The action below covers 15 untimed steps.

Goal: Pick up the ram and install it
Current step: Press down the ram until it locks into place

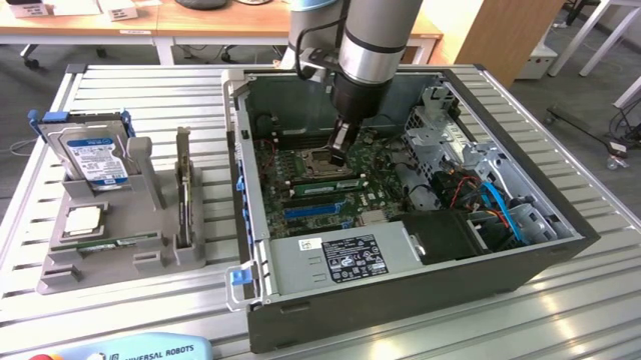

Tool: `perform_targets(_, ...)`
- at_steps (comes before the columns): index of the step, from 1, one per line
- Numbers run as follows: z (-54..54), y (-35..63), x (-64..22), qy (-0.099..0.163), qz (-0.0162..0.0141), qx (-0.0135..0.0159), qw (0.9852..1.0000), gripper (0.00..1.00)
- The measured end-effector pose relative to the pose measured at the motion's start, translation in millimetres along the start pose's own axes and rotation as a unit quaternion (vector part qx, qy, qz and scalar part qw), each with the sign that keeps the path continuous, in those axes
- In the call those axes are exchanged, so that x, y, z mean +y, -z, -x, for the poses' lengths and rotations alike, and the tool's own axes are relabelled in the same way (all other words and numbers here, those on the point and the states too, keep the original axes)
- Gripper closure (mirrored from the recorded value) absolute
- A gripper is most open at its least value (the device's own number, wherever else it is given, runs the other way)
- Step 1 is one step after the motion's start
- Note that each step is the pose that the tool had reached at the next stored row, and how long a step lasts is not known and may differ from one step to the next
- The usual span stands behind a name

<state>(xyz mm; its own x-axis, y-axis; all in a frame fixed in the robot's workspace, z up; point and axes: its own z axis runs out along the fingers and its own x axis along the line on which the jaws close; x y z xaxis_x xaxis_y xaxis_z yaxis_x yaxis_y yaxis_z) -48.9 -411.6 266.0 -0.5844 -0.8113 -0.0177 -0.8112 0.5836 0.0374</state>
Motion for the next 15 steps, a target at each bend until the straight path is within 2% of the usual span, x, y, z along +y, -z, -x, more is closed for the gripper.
perform_targets(4, -0.1, -0.2, 0.1, -0.030, -0.0005, -0.0011, 0.9995, 0.90)
perform_targets(8, -0.1, -0.4, 0.1, -0.059, -0.0011, -0.0022, 0.9982, 0.90)
perform_targets(12, -0.1, -0.6, 0.1, -0.091, -0.0016, -0.0034, 0.9959, 0.90)
perform_targets(15, -0.1, -0.7, 0.1, -0.114, -0.0020, -0.0043, 0.9935, 0.90)
